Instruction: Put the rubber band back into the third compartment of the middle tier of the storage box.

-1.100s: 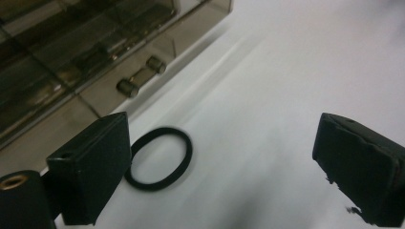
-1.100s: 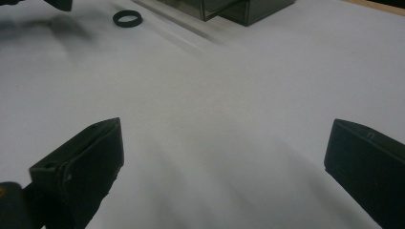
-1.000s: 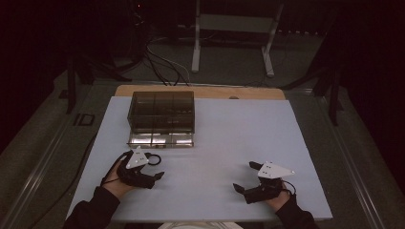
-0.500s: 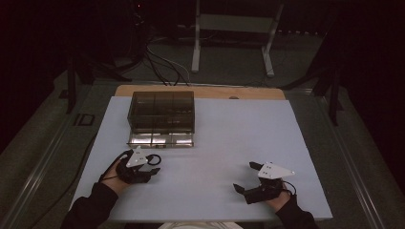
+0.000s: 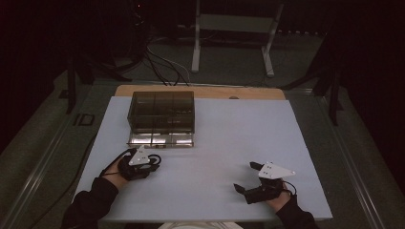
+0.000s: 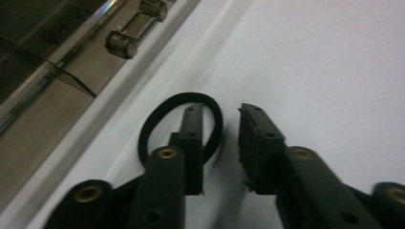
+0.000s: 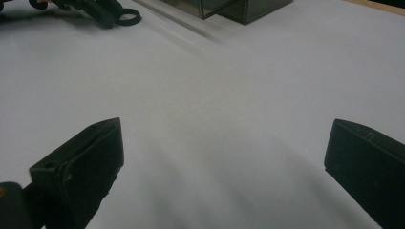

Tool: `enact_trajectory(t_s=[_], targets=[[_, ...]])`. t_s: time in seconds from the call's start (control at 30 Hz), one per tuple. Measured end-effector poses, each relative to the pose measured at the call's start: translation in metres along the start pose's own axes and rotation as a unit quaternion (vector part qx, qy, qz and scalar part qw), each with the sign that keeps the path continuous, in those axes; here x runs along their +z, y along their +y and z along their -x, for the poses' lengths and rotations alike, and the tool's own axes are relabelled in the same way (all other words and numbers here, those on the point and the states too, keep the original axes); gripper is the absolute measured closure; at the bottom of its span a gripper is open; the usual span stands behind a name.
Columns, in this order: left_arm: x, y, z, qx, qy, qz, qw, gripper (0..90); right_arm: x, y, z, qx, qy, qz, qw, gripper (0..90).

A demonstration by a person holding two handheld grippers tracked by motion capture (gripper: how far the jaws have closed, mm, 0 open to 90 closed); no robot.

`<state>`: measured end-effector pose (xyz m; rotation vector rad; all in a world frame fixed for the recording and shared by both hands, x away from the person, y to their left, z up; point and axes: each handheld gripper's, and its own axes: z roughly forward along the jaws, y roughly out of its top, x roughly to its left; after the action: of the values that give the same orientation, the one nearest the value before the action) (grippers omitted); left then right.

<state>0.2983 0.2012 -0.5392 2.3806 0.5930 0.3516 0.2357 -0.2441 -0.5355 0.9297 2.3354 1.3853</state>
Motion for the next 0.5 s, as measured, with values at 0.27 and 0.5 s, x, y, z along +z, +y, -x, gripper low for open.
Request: enact_trajectory(t_s=[0.27,0.5], targets=[[0.0012,-0.0010,-0.0054,-0.001,-0.020,0.002,0.9998,87.0,-0.0004,-0.0003,-0.0002,0.002,0.000,0.000,1.0000,0.0],[0.0008,0.0003,-0.0084,-0.009,-0.031,0.000,0.9995,90.0,-0.0006,-0.0006,0.0000,0.003,-0.001,0.000,1.0000,0.0]])
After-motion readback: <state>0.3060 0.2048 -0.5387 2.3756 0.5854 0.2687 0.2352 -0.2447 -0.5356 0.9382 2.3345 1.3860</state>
